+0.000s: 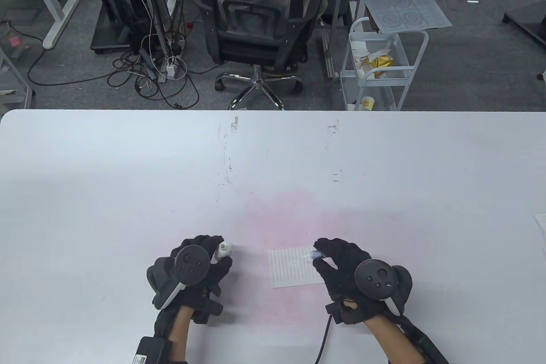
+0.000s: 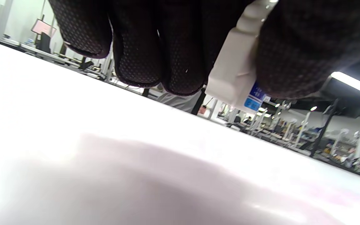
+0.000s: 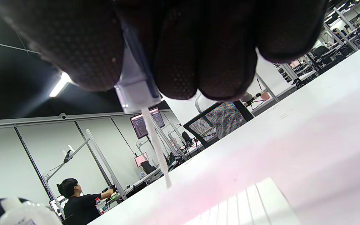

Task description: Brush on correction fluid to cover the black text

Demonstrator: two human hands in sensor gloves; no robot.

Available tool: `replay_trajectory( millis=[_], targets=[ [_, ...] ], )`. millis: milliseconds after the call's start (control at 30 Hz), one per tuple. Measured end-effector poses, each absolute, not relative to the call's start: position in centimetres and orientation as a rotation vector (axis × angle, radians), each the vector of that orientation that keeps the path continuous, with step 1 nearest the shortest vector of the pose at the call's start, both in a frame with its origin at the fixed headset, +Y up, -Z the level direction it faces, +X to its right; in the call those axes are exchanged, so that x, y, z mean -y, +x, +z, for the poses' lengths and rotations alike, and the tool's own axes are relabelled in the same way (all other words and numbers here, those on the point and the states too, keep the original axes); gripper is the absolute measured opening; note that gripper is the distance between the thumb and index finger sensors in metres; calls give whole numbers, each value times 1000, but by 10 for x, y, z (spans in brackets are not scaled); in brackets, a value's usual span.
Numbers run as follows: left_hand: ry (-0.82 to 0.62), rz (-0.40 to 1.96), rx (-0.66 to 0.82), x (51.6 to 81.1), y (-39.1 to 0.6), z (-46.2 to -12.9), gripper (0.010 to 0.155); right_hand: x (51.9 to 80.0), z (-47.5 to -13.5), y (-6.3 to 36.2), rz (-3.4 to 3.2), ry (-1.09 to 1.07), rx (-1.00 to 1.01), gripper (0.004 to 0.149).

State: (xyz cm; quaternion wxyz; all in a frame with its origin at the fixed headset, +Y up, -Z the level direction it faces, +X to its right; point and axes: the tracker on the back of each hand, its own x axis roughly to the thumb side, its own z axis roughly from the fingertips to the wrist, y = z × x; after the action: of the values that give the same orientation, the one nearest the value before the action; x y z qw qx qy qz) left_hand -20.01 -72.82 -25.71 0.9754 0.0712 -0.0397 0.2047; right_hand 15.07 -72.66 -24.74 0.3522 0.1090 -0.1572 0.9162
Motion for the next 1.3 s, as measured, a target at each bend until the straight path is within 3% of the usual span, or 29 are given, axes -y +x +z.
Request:
replay_trajectory(
  millis=[400,900,1300],
  targets=[
    [140,432,286,704,-147,-243,58,725,-249,154,2353,278,424,49],
    [68,391,483,712,-84,-229,58,720,-251,156,2330,279,444,49],
    [29,384,467,722,-86,-235,58,657,-245,150,2257,423,623,51]
  ],
)
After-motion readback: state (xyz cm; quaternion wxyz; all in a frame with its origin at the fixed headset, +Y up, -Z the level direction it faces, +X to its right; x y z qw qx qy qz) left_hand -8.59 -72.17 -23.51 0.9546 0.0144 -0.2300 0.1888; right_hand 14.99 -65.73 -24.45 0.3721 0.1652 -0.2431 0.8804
